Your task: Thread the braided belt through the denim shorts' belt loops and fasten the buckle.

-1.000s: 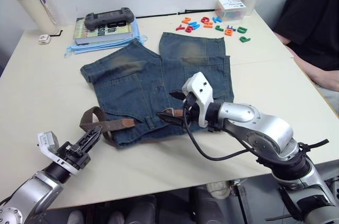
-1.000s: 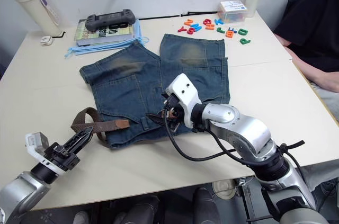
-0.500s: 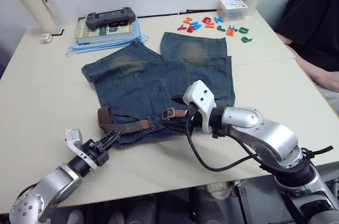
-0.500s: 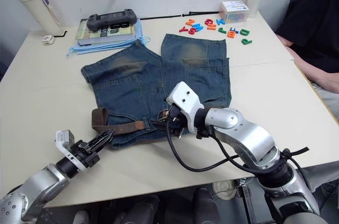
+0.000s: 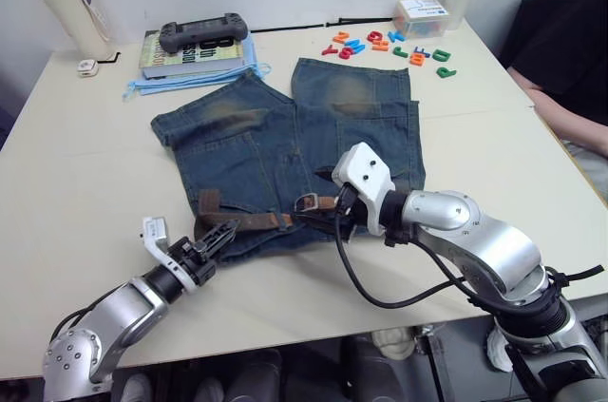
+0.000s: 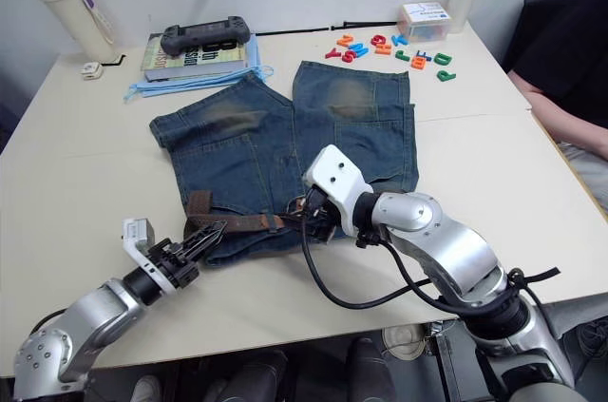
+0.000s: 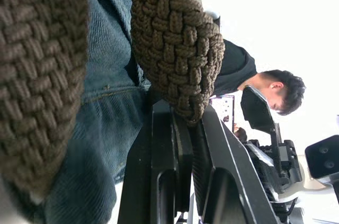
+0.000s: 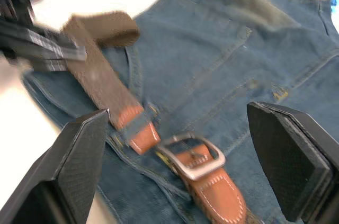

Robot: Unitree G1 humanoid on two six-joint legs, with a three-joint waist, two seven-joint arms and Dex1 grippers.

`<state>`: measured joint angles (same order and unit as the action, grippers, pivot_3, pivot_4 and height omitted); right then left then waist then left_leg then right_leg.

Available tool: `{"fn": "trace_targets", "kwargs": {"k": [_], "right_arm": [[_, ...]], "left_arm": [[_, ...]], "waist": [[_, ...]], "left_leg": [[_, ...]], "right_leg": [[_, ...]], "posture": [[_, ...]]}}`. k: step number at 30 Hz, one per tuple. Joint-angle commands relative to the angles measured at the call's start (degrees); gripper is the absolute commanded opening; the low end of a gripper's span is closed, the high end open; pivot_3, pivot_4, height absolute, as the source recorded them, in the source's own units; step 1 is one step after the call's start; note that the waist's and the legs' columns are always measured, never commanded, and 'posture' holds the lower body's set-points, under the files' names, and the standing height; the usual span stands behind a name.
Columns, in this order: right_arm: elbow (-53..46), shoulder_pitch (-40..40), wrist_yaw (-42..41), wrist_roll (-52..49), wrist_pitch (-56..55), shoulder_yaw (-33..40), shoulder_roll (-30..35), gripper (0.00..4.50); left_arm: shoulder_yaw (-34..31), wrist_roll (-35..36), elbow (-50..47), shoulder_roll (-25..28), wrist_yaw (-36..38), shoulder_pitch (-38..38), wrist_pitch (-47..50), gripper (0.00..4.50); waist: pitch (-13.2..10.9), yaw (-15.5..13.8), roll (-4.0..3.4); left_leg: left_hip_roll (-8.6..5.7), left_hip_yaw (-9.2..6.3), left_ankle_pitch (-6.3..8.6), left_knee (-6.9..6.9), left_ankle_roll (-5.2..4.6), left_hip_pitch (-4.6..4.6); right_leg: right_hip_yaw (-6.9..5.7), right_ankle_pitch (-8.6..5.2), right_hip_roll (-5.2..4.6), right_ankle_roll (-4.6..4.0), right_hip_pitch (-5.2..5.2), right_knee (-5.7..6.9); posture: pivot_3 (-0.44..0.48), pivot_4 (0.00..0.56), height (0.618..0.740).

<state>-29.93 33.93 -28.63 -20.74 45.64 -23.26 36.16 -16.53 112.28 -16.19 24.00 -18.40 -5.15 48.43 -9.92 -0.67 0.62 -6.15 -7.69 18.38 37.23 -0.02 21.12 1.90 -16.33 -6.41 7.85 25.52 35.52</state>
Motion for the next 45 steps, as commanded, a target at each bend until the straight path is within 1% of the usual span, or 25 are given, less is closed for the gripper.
{"fn": "trace_targets", "kwargs": {"k": [1, 3, 5, 9, 14, 21, 26, 29, 35, 38, 43, 45], "right_arm": [[0.61, 1.94, -1.8, 11.2, -9.89, -5.57, 1.95, 4.46], [2.33, 2.17, -1.98, 16.57, -15.23, -8.26, 1.7, 4.46], [3.56, 2.3, -1.69, 20.08, -18.77, -9.4, 0.06, 4.46], [6.0, 2.29, -0.62, 25.7, -22.98, -10.6, -4.43, 4.46], [8.4, 0.09, -1.73, 33.46, -28.17, -11.43, -3.25, 4.46], [12.82, -0.63, -3.0, 41.9, -33.6, -12.34, -1.47, 4.46], [14.64, -1.93, -4.16, 45.77, -36.44, -12.84, -2.91, 4.46], [15.65, -2.95, -5.18, 48.76, -38.77, -13.17, -2.18, 4.46], [16.21, -4.16, -6.53, 51.25, -41.19, -12.21, -1.75, 4.46], [17.33, -4.14, -6.78, 53.14, -42.1, -13.42, -2.35, 4.46], [18.97, -4.18, -7.35, 55.24, -43.47, -13.92, -3.55, 4.46], [20.7, -3.26, -7.86, 56.13, -44.26, -14.39, -4.78, 4.46]], "left_arm": [[1.55, 0.72, -2.15, -0.58, -1.84, 0.07, -0.87, 0.0], [1.38, 0.72, -2.39, -0.86, -2.71, -0.23, -1.59, 0.0], [1.03, 0.72, -2.35, -0.36, -3.04, -0.81, -1.86, 0.0], [0.78, 0.72, -1.18, 2.82, -2.24, -2.5, -1.11, 0.0], [2.4, -2.54, 0.48, 4.27, -3.17, -1.38, -2.12, 0.0], [3.4, -3.12, 0.8, 3.26, -3.11, -0.06, -3.01, 0.0], [4.27, -3.74, 1.7, 3.35, -1.83, 1.1, -2.64, 0.0], [4.41, -4.12, 2.24, 3.18, -1.27, 1.47, -2.64, 0.0], [4.57, -5.15, 3.33, 3.09, 0.07, 1.82, -2.19, 0.0], [4.63, -5.37, 3.51, 2.85, 0.52, 1.68, -2.03, 0.0], [4.82, -6.02, 3.57, 2.88, 1.32, 1.62, -1.44, 0.0], [4.82, -6.11, 3.63, 2.68, 1.46, 1.68, -1.32, 0.0]], "waist": [[0.0, -0.2, 0.0], [0.0, -0.32, 0.01], [0.0, -0.37, 0.01], [0.0, -0.17, 0.02], [0.02, -0.58, 0.05], [0.02, -0.45, 0.05], [0.02, -0.57, 0.05], [0.02, -0.59, 0.05], [0.04, -0.66, 0.06], [0.04, -0.66, 0.06], [0.04, -0.64, 0.07], [0.06, -0.63, 0.09]], "left_leg": [[-0.01, 0.01, 0.0, 0.0, -0.01, 0.0], [0.0, 0.04, 0.0, 0.01, -0.01, 0.0], [0.02, 0.09, 0.0, 0.0, 0.0, -0.02], [0.07, 0.13, 0.0, -0.01, 0.01, -0.05], [0.01, 0.14, -0.01, 0.01, 0.0, -0.06], [0.07, 0.24, -0.01, -0.03, 0.02, -0.16], [0.07, 0.27, -0.01, -0.02, 0.02, -0.16], [0.05, 0.27, -0.01, 0.0, 0.02, -0.16], [0.05, 0.27, -0.01, -0.01, 0.01, -0.24], [0.05, 0.29, -0.01, -0.04, 0.01, -0.4], [0.08, 0.26, 0.01, -0.14, 0.0, -0.92], [0.08, 0.26, 0.02, -0.13, 0.0, -0.97]], "right_leg": [[0.0, 0.0, 0.0, 0.01, 0.0, 0.0], [0.01, 0.01, 0.02, 0.01, 0.0, 0.0], [0.03, 0.01, 0.05, 0.01, 0.01, 0.01], [0.08, 0.01, 0.11, 0.01, 0.03, 0.03], [0.08, 0.01, 0.12, 0.02, 0.0, 0.02], [0.15, 0.01, 0.18, 0.01, 0.0, 0.08], [0.17, 0.01, 0.18, 0.01, 0.0, 0.08], [0.17, 0.01, 0.18, 0.01, -0.01, 0.08], [0.17, 0.01, 0.18, 0.01, -0.08, 0.09], [0.19, 0.01, 0.18, 0.01, -0.22, 0.09], [0.17, 0.0, 0.21, 0.0, -0.86, -0.06], [0.16, 0.0, 0.21, 0.0, -0.93, -0.06]], "posture": [[0.0, 0.15, 0.738], [0.0, 0.15, 0.738], [0.0, 0.15, 0.738], [0.0, 0.15, 0.738], [0.0, 0.15, 0.738], [0.0, 0.15, 0.738], [0.0, 0.15, 0.738], [0.0, 0.15, 0.738], [0.0, 0.15, 0.738], [0.0, 0.15, 0.738], [0.0, 0.15, 0.738], [0.0, 0.15, 0.738]]}}
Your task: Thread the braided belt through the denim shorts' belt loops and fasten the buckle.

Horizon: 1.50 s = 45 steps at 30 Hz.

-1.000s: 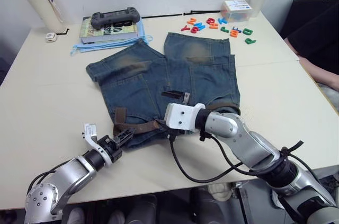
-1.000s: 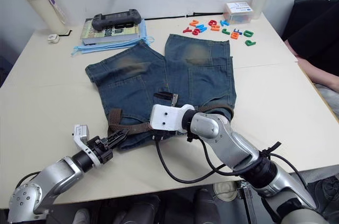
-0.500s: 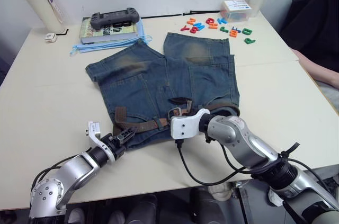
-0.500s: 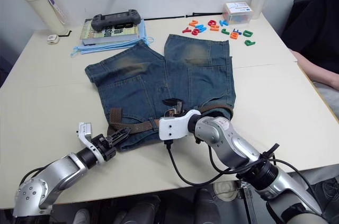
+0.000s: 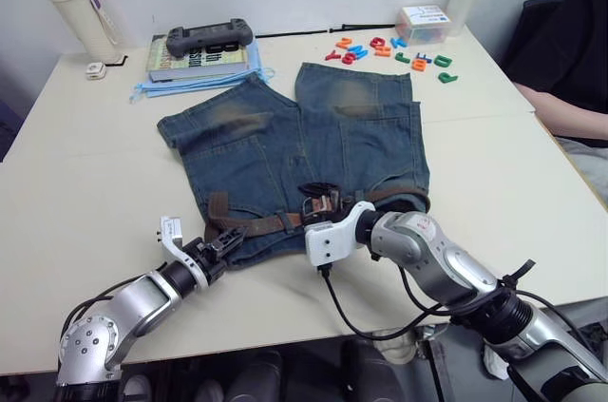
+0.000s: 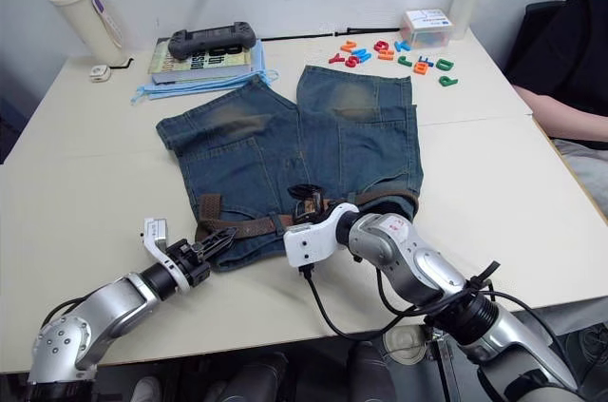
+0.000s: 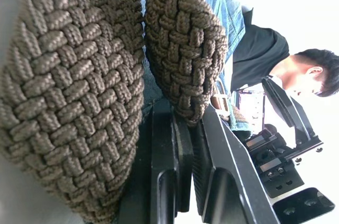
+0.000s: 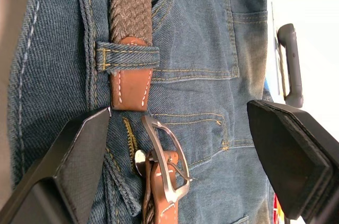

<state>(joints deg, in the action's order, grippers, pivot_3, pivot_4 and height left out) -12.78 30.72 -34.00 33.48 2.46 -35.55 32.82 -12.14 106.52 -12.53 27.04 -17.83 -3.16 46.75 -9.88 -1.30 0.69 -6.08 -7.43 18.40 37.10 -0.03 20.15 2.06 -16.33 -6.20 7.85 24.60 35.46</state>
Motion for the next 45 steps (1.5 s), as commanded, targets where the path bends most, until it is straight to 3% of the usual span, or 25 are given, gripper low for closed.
{"fn": "trace_targets", "kwargs": {"k": [1, 11, 22, 25, 32, 38, 45], "right_arm": [[4.21, 0.22, -2.79, 2.35, -1.52, -2.19, -1.9, 4.46], [8.56, 0.81, -6.29, 6.56, -5.16, -3.32, -3.5, 4.46], [9.51, -2.37, -11.29, 6.71, 2.46, -1.73, -6.53, 4.46], [8.99, -3.32, -12.15, 7.0, 3.33, -1.83, -6.61, 3.54], [7.62, -4.7, -12.63, 8.1, 4.13, -1.88, -7.05, 0.05], [5.15, -5.35, -13.01, 8.49, 6.03, -0.58, -7.44, 0.05], [1.33, -5.83, -13.03, 8.19, 9.33, 2.44, -7.32, 0.0]], "left_arm": [[0.44, -0.4, -0.01, -0.43, 0.93, -0.27, 0.45, 0.0], [0.69, 0.36, -0.33, -1.83, -0.01, 0.81, 0.4, 0.0], [1.0, 1.79, -2.67, -2.09, -2.09, 0.36, -0.15, 0.0], [1.21, 2.32, -3.44, -2.14, -2.9, 0.29, -0.46, 0.0], [2.09, 3.55, -5.05, -2.0, -4.62, 0.72, -1.43, 0.0], [2.5, -0.08, -5.28, 0.27, -2.1, 1.34, 0.27, 0.0], [2.23, -16.04, -9.39, 9.79, 14.08, -0.54, 4.28, 3.04]], "waist": [[0.02, 0.05, 0.01], [0.26, 0.04, 0.28], [0.65, 0.02, 0.52], [0.69, -0.09, 0.44], [0.7, -0.08, 0.41], [0.68, -0.23, 0.37], [0.56, -0.2, 0.17]], "left_leg": [[0.01, 0.0, 0.0, 0.0, 0.0, -0.02], [0.01, -0.01, 0.0, 0.02, 0.01, -0.06], [0.07, -0.01, 0.03, -0.09, 0.04, -0.35], [0.17, -0.04, 0.22, -0.16, 0.01, -0.94], [0.55, -0.12, 0.58, -0.05, 0.14, -1.0], [0.68, -0.13, 0.63, -0.05, 0.24, -0.99], [0.72, -0.13, 0.73, -0.14, 0.23, -0.91]], "right_leg": [[0.0, 0.0, 0.0, 0.0, -0.02, 0.0], [0.0, 0.0, 0.02, 0.0, -0.05, 0.02], [0.0, -0.02, 0.06, -0.04, -0.29, -0.02], [-0.06, -0.07, 0.15, -0.08, -0.93, -0.26], [-0.13, -0.08, 0.57, -0.12, -1.1, -0.52], [-0.17, -0.12, 0.69, -0.2, -1.09, -0.52], [-0.21, -0.27, 0.72, -0.45, -0.98, -0.59]], "posture": [[0.0, 0.15, 0.738], [0.0, 0.15, 0.738], [0.0, 0.15, 0.738], [0.0, 0.15, 0.738], [0.0, 0.15, 0.738], [0.0, 0.15, 0.738], [0.0, 0.15, 0.738]]}}
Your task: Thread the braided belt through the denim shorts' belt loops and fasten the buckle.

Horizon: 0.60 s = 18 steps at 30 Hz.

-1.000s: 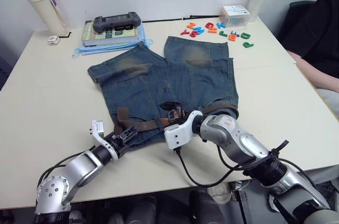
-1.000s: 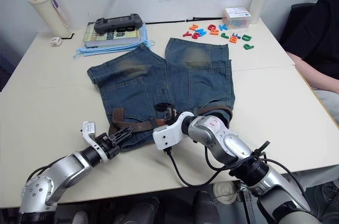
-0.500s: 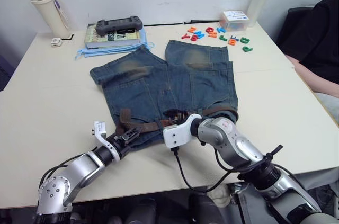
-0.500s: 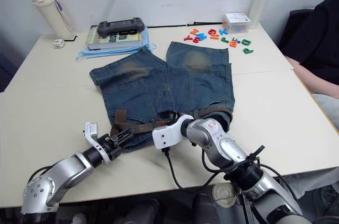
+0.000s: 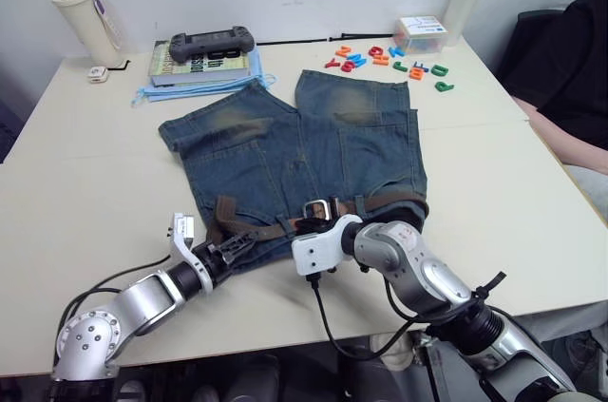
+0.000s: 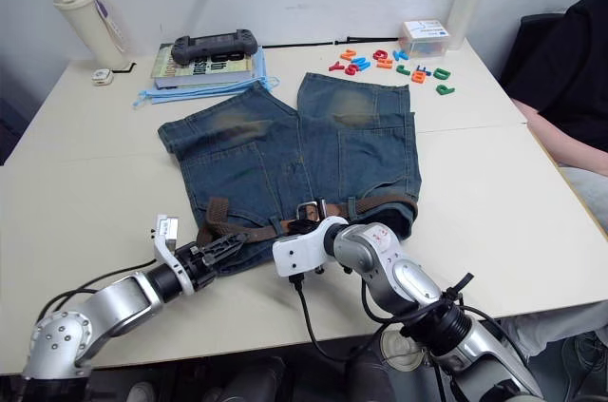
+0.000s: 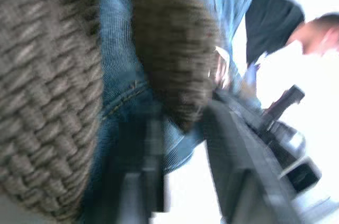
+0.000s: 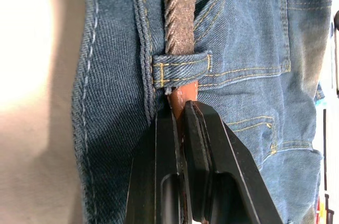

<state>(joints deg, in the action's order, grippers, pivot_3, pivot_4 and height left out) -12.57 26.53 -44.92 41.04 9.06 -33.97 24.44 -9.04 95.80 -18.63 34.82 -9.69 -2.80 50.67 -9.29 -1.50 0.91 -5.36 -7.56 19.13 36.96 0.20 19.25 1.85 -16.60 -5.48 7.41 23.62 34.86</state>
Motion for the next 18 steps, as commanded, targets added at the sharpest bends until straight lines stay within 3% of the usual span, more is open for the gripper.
{"fn": "trace_targets", "kwargs": {"k": [1, 3, 6, 10, 18], "right_arm": [[0.78, -1.72, -2.01, 0.69, 3.01, 1.12, 0.96, 0.0], [-0.3, -1.93, -1.53, 0.77, 3.72, 1.71, 0.59, 0.0], [-2.5, -2.38, -0.18, 1.14, 4.95, 2.75, -0.35, 0.0], [-5.16, -3.06, 1.62, 1.26, 6.24, 3.66, -1.48, 0.0], [-11.05, -3.9, 2.94, 0.66, 6.96, 5.74, -2.08, 0.0]], "left_arm": [[-1.06, -7.31, -4.14, 2.88, 7.93, -1.15, 0.23, 3.51], [-0.51, -13.09, -7.07, 5.11, 12.99, -1.8, -0.63, 4.38], [3.42, -25.59, -13.26, 8.94, 21.92, -2.99, -3.43, 4.38], [9.64, -39.33, -14.98, 11.1, 28.34, -4.38, -7.39, 4.38], [14.43, -52.63, -9.84, 11.0, 34.15, -4.96, -9.16, 4.38]], "waist": [[-0.04, 0.01, -0.05], [-0.06, 0.01, -0.08], [-0.2, 0.04, -0.25], [-0.4, 0.12, -0.44], [-0.59, 0.01, -0.57]], "left_leg": [[0.01, 0.01, 0.02, -0.02, -0.01, 0.02], [0.06, 0.01, 0.04, -0.05, 0.01, 0.06], [0.12, 0.01, 0.06, -0.1, 0.04, 0.1], [0.13, 0.06, 0.08, -0.18, 0.01, 0.13], [0.21, 0.06, 0.05, -0.58, 0.03, 0.14]], "right_leg": [[0.0, -0.01, 0.0, -0.02, 0.02, -0.02], [-0.03, -0.03, 0.01, -0.05, 0.06, -0.06], [-0.05, -0.06, 0.03, -0.1, 0.08, -0.1], [-0.03, -0.07, 0.01, -0.12, 0.08, -0.24], [-0.06, -0.06, -0.01, -0.1, 0.21, -0.39]], "posture": [[0.0, 0.15, 0.738], [0.0, 0.15, 0.738], [0.0, 0.15, 0.738], [0.0, 0.15, 0.738], [0.0, 0.15, 0.738]]}}
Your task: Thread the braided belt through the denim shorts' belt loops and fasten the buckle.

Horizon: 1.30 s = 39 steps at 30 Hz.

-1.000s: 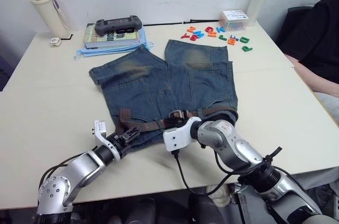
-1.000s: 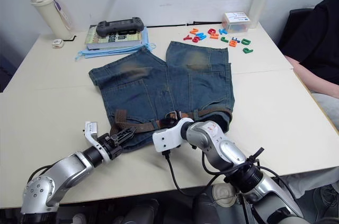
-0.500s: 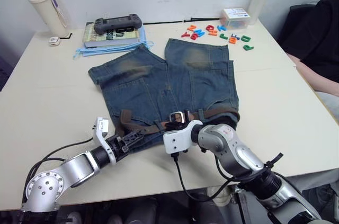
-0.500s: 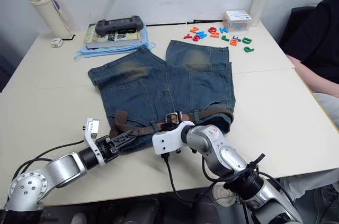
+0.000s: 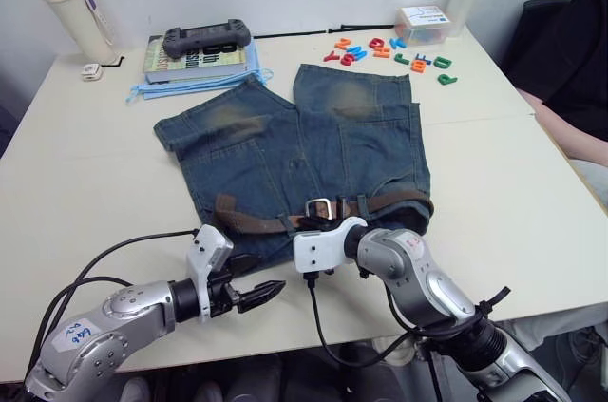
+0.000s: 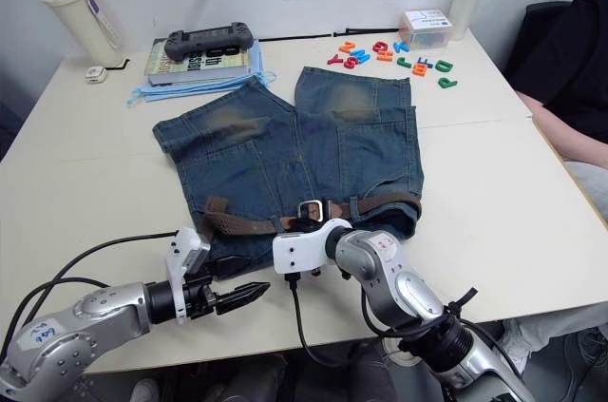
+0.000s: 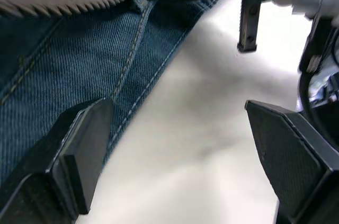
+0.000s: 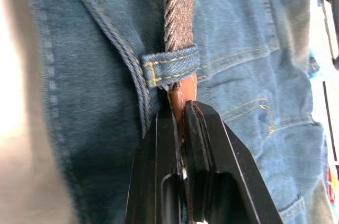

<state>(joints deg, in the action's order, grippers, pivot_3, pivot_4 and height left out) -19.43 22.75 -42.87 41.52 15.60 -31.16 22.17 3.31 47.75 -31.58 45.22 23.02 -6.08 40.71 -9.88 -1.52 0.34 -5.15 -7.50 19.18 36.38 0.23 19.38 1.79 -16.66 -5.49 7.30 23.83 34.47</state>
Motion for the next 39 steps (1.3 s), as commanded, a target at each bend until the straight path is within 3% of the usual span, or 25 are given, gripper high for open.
{"fn": "trace_targets", "kwargs": {"k": [1, 11, 19, 29, 39], "right_arm": [[-4.94, -0.32, 0.88, 0.15, 0.23, 3.33, 0.45, 0.0], [-13.5, -4.64, 1.52, -2.1, -0.16, 7.47, 0.81, 0.0], [-15.24, -5.04, 1.42, -0.85, -0.24, 6.84, 0.19, 0.0], [-11.58, -5.72, -0.85, 4.5, -0.93, 5.49, 5.06, 0.0], [-14.74, -9.74, 1.69, 3.29, -1.14, 11.86, 6.42, 0.0]], "left_arm": [[1.95, -5.11, 3.13, 0.53, 2.15, -2.18, 0.72, 4.38], [-0.89, -9.74, 6.0, 2.9, 10.25, -6.51, -0.98, 4.38], [-0.61, -12.01, 8.97, 1.6, 12.03, -4.45, -0.96, 4.38], [-0.07, -13.48, 9.33, 0.21, 13.18, -3.36, -0.63, 4.38], [0.45, -14.54, 10.25, 0.57, 14.35, -3.29, -0.94, 4.38]], "waist": [[0.0, 0.1, -0.01], [-0.02, 0.32, -0.03], [-0.02, 0.33, -0.04], [-0.02, 0.19, -0.04], [-0.01, 0.12, -0.04]], "left_leg": [[-0.01, 0.01, 0.0, 0.0, 0.0, 0.0], [0.27, 0.03, 0.06, -0.28, 0.09, -0.02], [0.39, 0.09, 0.08, -0.27, 0.16, -0.04], [0.38, 0.09, 0.07, -0.21, 0.17, -0.16], [0.36, 0.06, 0.06, -0.17, 0.19, -0.19]], "right_leg": [[0.01, 0.01, 0.0, 0.01, 0.0, 0.0], [0.0, -0.04, 0.0, -0.08, 0.09, -0.16], [0.0, -0.06, 0.08, -0.12, 0.1, -0.14], [-0.02, -0.05, 0.07, -0.11, -0.03, -0.05], [-0.04, -0.03, 0.06, -0.1, -0.09, -0.02]], "posture": [[0.0, 0.15, 0.738], [0.0, 0.15, 0.738], [0.0, 0.15, 0.738], [0.0, 0.15, 0.738], [0.0, 0.15, 0.738]]}}
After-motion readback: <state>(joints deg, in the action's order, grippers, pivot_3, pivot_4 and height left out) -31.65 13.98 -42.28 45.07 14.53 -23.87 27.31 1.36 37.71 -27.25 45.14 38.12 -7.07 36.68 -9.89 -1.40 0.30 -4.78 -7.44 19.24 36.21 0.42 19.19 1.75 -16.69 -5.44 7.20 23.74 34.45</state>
